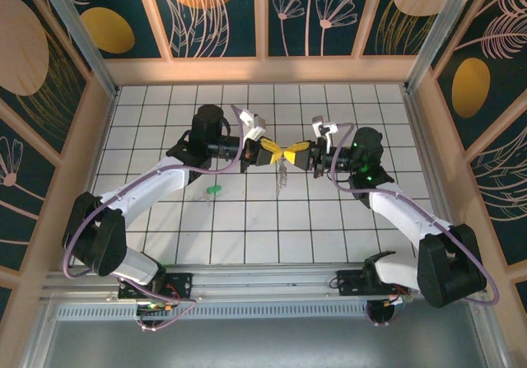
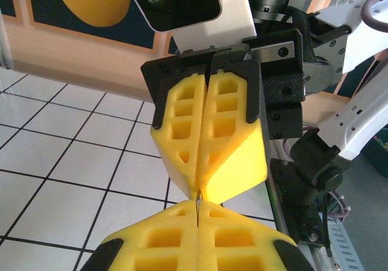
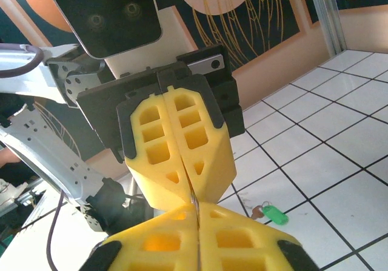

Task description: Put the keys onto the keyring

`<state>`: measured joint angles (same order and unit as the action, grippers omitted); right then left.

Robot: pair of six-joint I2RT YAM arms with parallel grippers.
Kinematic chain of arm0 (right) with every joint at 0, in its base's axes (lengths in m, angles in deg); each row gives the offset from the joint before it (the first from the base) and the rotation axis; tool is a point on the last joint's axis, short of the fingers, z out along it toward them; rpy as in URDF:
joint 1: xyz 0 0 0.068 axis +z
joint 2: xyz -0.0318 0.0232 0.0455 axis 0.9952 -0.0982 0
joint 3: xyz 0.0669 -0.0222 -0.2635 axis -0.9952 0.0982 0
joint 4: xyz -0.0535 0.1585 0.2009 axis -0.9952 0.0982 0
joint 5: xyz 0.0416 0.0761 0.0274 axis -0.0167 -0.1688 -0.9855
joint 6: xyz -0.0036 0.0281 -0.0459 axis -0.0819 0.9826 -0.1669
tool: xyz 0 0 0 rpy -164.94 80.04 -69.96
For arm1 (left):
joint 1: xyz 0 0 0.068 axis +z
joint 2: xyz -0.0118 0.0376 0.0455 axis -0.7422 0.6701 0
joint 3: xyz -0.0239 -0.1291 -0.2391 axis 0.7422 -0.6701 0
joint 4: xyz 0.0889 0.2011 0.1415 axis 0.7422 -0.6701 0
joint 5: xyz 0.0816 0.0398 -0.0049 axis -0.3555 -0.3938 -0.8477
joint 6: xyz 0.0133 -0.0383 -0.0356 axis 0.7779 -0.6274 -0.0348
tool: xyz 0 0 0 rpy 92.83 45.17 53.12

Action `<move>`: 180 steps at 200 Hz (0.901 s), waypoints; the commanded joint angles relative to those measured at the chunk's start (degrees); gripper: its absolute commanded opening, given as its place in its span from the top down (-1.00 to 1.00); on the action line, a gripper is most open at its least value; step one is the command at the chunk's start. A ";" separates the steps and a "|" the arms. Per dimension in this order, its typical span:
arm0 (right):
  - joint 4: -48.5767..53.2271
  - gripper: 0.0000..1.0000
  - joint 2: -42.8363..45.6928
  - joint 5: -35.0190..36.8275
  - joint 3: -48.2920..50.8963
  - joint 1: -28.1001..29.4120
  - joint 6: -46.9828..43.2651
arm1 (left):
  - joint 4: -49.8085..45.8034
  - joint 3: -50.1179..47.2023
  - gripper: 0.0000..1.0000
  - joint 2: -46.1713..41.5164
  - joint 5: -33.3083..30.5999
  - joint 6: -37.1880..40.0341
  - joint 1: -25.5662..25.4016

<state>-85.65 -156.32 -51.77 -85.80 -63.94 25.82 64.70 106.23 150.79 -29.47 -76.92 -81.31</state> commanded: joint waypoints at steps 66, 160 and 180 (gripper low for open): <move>-2.35 0.62 -1.06 -1.77 -1.58 1.20 -0.31 | 3.48 1.08 1.00 -1.58 2.38 -1.00 -0.19; -1.12 1.00 0.68 1.51 -0.99 0.88 -1.59 | 8.72 -1.50 0.73 -3.76 -3.18 -5.12 -0.19; -2.55 1.00 2.17 3.19 -0.16 0.14 -0.70 | 13.61 -4.37 0.55 -6.68 -9.71 -8.67 -0.19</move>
<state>-85.89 -156.74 -50.70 -85.80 -63.28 25.29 69.21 104.46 149.04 -32.57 -80.97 -81.38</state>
